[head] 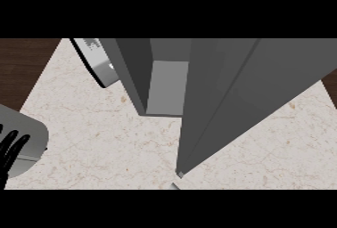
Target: Pick up the wine, place it into the cabinet and close the cabinet
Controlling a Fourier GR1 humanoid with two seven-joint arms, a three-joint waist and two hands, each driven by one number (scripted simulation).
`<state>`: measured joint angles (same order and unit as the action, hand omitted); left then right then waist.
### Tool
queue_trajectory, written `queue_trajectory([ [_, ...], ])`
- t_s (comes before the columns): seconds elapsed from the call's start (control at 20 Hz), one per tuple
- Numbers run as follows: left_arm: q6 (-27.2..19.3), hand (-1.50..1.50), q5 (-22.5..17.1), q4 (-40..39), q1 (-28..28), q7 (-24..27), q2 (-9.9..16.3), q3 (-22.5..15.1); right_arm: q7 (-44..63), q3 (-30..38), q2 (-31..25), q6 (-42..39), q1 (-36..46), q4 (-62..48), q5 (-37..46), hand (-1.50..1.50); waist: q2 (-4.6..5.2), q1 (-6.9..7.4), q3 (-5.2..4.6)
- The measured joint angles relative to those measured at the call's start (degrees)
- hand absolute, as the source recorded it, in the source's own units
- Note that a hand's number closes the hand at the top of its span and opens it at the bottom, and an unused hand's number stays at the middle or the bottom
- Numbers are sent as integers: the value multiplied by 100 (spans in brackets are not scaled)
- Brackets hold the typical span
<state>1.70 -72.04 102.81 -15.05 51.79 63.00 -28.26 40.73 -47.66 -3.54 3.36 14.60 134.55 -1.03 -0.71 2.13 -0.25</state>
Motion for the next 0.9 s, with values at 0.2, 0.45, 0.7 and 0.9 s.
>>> queue_trajectory([
  [0.2,409,-150,-68,-247,-266,115,183,239,-79,-165,-345,707,475,-10,85,150,-2,49,-6],
  [0.45,880,-150,-74,-466,-501,210,374,487,-334,-209,-555,1584,966,-92,136,150,17,108,-7],
  [0.7,1210,-150,-192,-652,-645,111,576,786,-363,69,-230,2114,1886,-830,22,150,45,157,-5],
  [0.9,1469,-150,-210,-804,-846,39,656,981,-462,512,130,2473,2831,-1914,-77,150,61,181,-1],
])
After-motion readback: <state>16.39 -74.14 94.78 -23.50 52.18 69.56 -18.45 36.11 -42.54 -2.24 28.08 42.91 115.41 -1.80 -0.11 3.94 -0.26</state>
